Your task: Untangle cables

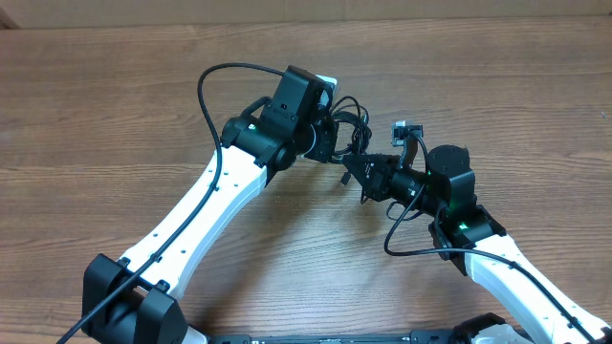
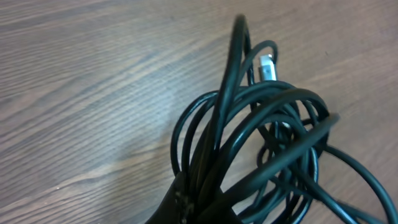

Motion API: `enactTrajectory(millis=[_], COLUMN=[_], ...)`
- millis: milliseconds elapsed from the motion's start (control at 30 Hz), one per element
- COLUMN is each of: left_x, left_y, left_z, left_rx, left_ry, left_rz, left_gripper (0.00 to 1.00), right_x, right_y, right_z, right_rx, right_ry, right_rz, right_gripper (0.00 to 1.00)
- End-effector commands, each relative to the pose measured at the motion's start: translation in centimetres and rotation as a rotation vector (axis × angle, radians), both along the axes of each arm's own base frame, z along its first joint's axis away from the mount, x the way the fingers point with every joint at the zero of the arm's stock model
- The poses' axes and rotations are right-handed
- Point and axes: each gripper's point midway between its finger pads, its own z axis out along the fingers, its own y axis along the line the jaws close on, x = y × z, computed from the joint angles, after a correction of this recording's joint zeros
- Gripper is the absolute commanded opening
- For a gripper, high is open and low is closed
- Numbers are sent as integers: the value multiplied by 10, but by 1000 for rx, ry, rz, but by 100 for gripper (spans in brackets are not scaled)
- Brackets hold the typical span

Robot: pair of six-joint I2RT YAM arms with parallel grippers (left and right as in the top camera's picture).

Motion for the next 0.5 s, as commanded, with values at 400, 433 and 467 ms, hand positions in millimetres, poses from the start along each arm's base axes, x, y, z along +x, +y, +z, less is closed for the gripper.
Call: enactTrajectory(millis=[400,433,467], left_x=[-53,-58,-62], left_y=[-61,-65,-68], left_z=[18,20,22], left_rx=[-131,-159,-177], left_ry=[22,33,42], left_rz=[-340,-374,-394], left_gripper=[4,5,4], right_x=[29,30,30], right_y=[-22,-22,-22], right_z=[-28,-33,-38], right_rx=[-67,-74,-77], right_ry=[96,109,125], right_rz=[-203,-207,-212], right_gripper=[4,4,4])
